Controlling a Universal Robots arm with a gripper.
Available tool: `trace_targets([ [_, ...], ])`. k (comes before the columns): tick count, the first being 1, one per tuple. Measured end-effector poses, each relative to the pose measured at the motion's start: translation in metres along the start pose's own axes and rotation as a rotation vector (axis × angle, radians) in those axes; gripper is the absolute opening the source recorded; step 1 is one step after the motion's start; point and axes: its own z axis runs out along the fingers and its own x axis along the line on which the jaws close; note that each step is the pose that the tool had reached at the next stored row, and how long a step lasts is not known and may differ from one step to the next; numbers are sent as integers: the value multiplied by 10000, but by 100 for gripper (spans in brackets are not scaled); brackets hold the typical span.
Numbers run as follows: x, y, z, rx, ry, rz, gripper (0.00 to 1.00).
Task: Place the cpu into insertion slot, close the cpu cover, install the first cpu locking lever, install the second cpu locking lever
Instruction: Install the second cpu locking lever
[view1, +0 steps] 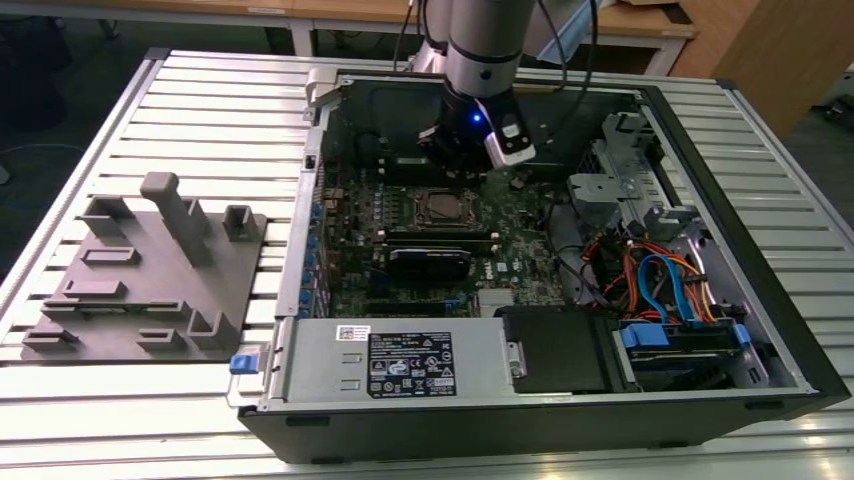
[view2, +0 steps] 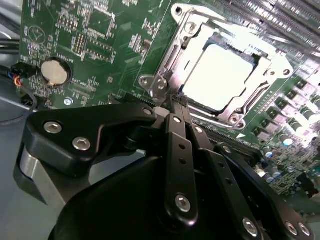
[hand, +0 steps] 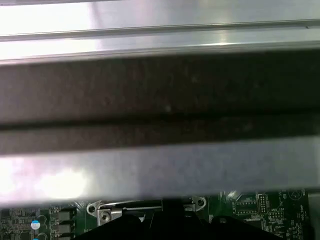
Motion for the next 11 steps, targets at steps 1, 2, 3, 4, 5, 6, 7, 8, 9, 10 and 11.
trace_targets([
  [1,-1,-17,-1,-1,0,0,11],
  [2,-3,-32,-2,-1,0,0,11],
  [3,-4,-46,-3,0,0,0,11],
  [4,-5,-62,-4,0,0,-1,11],
  [5,-6,-76,-5,-1,0,0,11],
  [6,-7,-91,-5,-1,0,0,11],
  [7,-8,-105,-6,-1,0,0,11],
  [8,-9,-115,-7,-1,-1,0,11],
  [9,-10,-125,-8,0,0,0,11],
  [10,-10,-133,-8,0,0,0,11],
  [11,-11,-140,-9,1,1,1,11],
])
